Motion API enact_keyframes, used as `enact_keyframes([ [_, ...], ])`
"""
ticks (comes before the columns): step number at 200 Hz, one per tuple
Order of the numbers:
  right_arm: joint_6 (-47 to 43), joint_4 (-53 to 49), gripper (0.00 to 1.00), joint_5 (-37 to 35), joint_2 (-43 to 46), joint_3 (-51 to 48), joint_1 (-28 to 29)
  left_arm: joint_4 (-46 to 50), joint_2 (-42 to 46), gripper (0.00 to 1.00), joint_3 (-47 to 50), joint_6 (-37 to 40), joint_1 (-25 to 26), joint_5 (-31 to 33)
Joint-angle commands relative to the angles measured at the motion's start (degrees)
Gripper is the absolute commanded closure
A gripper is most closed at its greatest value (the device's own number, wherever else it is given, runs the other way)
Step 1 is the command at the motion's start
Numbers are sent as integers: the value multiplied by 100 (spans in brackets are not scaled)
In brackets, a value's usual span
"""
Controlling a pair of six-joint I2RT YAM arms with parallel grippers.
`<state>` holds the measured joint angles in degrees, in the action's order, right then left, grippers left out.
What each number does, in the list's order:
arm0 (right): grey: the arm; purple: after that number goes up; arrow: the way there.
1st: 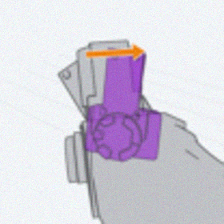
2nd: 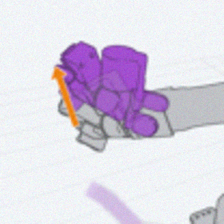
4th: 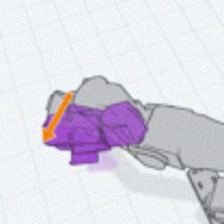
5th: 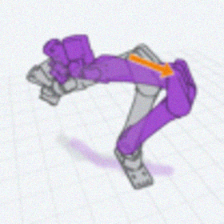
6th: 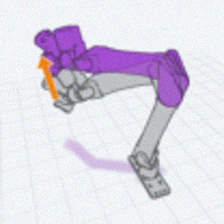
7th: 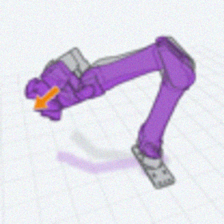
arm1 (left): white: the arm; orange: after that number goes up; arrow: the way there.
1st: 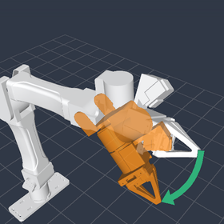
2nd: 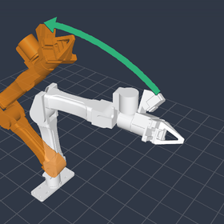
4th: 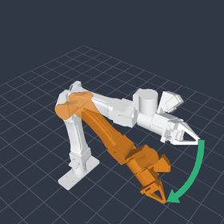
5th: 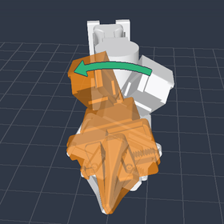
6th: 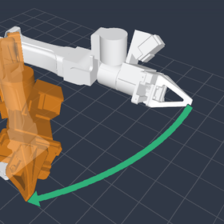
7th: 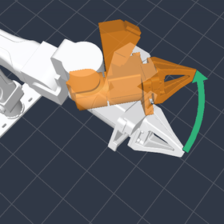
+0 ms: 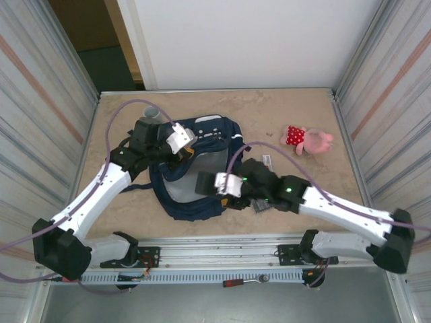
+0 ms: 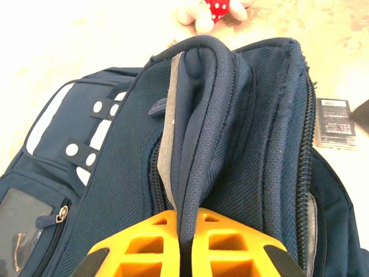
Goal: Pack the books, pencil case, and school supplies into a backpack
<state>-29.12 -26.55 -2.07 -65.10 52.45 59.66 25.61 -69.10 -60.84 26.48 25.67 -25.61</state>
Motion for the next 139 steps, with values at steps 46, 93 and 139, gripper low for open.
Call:
enact_keyframes([
  [46, -2682, 967, 44, -1182, -2048, 900, 501, -249, 122, 100, -639, -264, -96, -804],
  [93, -2937, 1573, 34, -1427, -3171, 1150, 372, -292, 152, 100, -650, -378, -157, -971],
  [139, -2186, 1922, 16, -1550, -3116, 1034, 338, -397, 167, 100, -531, -467, -227, -981],
])
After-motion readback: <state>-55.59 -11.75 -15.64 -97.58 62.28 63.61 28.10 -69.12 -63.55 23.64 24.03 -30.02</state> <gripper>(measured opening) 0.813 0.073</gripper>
